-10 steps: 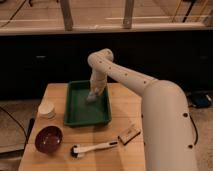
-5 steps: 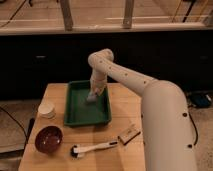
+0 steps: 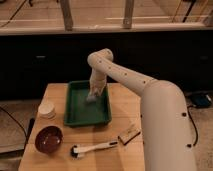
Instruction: Place sponge in tray
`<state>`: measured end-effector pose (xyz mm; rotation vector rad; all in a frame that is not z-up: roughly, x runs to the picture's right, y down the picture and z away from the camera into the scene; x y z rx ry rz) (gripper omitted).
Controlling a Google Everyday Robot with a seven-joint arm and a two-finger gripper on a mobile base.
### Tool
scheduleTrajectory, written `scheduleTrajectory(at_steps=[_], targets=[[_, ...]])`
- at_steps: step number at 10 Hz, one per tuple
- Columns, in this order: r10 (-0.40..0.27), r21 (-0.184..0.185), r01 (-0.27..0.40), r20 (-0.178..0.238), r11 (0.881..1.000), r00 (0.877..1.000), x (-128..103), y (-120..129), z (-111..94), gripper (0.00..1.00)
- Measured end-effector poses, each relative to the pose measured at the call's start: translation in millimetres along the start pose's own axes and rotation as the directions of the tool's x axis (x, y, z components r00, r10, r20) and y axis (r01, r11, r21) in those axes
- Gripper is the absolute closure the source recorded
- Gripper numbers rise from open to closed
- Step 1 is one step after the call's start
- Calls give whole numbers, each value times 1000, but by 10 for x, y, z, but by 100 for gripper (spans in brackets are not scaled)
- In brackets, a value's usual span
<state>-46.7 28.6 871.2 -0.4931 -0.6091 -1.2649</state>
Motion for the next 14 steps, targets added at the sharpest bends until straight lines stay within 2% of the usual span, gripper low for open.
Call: scheduleTrajectory(at_steps=[3,6,8,9,14], targets=[[-11,0,11,4,1000,1000,-17,-14,2,55],[-22,1,22,11,1000,1000,-40,-39,2,63],[-28,1,28,14,1000,1000,-51,-48,2,58],[-32,0,32,16,999,999,-60,-52,5,51],[-42,0,42,26,999,999,-75,-69,0,50]])
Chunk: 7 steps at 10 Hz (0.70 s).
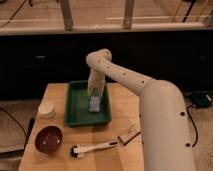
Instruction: Place sponge in tray
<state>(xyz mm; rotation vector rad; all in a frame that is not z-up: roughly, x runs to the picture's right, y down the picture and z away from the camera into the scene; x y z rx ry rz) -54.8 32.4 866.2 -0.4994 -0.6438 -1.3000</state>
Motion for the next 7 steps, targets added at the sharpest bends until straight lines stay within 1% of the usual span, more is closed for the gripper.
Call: scheduleTrajectory(at_steps=[1,2,7], targets=[[-2,-1,2,1,1000,1000,-1,-5,0,52],[-4,-2,4,3,1000,1000,-5,-13,1,58],[-9,-4,9,7,1000,1000,-11,-31,9,58]])
